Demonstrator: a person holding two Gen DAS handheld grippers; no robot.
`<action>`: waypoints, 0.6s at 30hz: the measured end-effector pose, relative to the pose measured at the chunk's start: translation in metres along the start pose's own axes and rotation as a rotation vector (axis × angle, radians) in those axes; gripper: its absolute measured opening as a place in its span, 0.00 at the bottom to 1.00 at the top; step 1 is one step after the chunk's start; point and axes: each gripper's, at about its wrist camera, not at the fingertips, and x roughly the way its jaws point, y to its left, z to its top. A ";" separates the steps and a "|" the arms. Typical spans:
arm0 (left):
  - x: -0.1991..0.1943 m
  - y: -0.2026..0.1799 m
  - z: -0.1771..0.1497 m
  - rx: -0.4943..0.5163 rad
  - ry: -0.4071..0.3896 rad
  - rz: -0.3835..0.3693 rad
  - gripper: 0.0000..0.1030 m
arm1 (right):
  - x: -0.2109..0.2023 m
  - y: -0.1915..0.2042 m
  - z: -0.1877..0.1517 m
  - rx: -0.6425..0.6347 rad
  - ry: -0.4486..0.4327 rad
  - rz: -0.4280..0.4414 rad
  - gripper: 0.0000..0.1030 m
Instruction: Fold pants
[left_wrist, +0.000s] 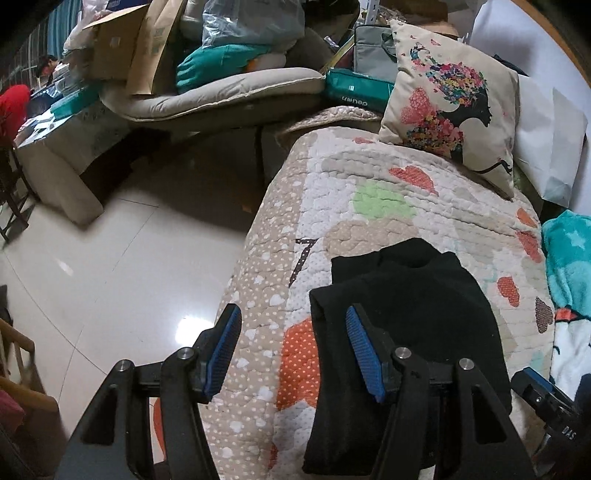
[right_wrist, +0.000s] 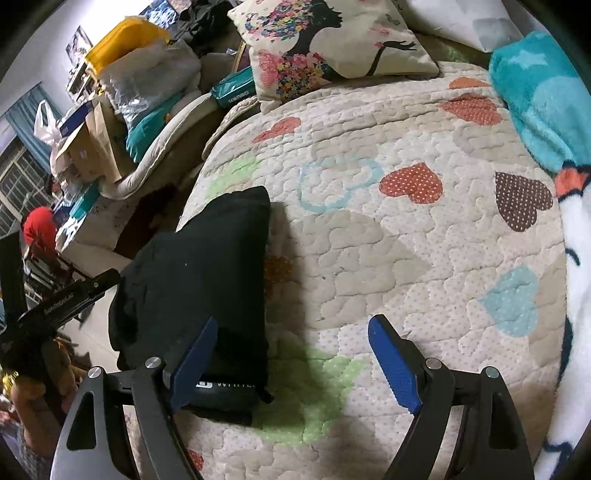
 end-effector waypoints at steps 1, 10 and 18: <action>-0.001 0.000 0.001 -0.002 0.002 -0.003 0.57 | 0.000 0.000 0.000 0.002 -0.002 -0.002 0.85; -0.011 -0.011 0.003 0.023 -0.026 0.012 0.57 | 0.003 0.002 0.001 0.011 -0.001 0.011 0.85; -0.020 -0.020 0.005 0.068 -0.077 0.035 0.58 | 0.007 0.008 0.023 -0.014 0.040 0.026 0.85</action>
